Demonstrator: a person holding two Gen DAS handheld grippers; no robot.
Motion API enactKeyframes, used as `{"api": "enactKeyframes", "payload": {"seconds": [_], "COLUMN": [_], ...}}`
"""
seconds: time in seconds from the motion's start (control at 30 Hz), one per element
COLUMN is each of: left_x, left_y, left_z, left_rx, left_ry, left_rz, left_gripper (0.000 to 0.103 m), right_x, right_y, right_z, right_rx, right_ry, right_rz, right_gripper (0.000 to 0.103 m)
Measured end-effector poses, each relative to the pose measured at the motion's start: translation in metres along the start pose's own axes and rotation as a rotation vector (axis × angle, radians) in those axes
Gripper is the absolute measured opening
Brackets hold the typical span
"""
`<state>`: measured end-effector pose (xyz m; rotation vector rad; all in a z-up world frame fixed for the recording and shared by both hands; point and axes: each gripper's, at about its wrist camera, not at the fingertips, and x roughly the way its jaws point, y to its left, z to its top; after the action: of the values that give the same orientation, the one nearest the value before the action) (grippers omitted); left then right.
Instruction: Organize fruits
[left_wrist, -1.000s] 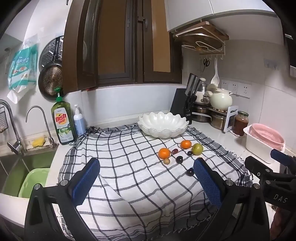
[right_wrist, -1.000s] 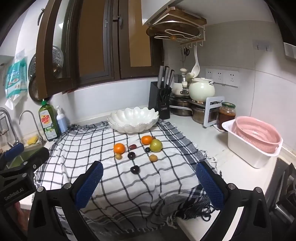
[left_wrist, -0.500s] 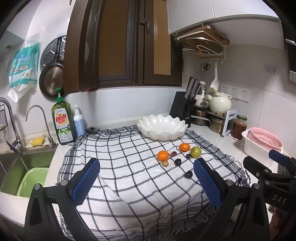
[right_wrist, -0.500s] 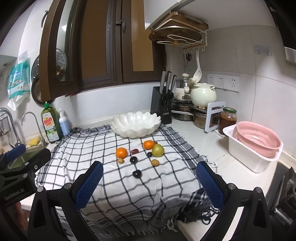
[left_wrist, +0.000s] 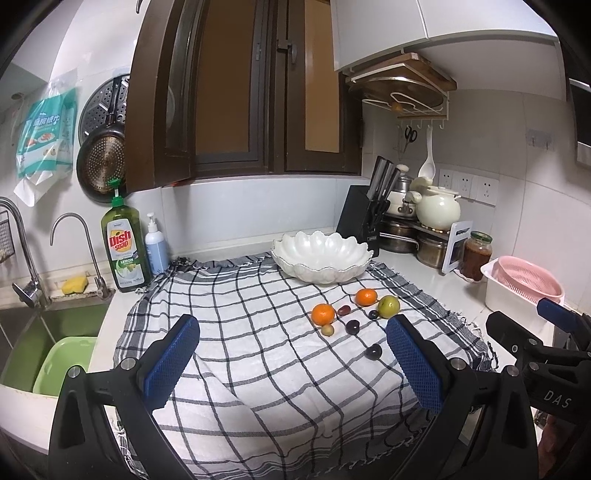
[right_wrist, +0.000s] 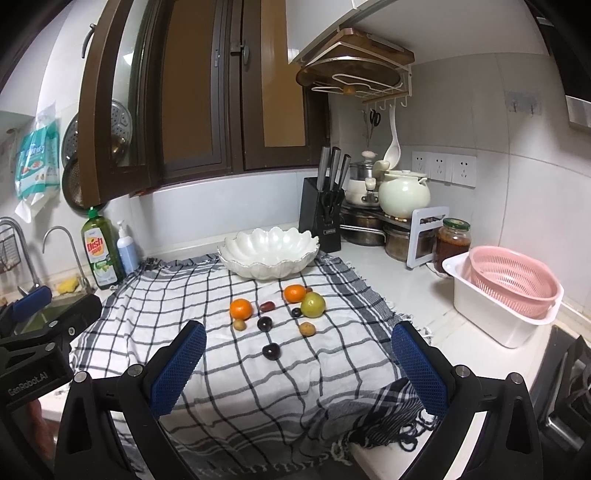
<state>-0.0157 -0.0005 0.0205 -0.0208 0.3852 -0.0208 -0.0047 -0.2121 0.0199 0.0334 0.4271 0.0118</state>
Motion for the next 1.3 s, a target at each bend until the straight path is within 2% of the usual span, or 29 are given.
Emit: {"api": "enactKeyframes", "payload": {"seconds": [1.3], "left_x": [0.006], "left_y": [-0.01], "left_z": [0.001], "left_rx": [0.034], "left_ry": [-0.007], "left_rz": [-0.03], "left_gripper": [0.103], "right_x": [-0.002], "right_y": [-0.012], "right_z": [0.003], "right_rx": [0.01], "right_ry": [-0.016], "right_rz": [0.004], "right_gripper": [0.102]}}
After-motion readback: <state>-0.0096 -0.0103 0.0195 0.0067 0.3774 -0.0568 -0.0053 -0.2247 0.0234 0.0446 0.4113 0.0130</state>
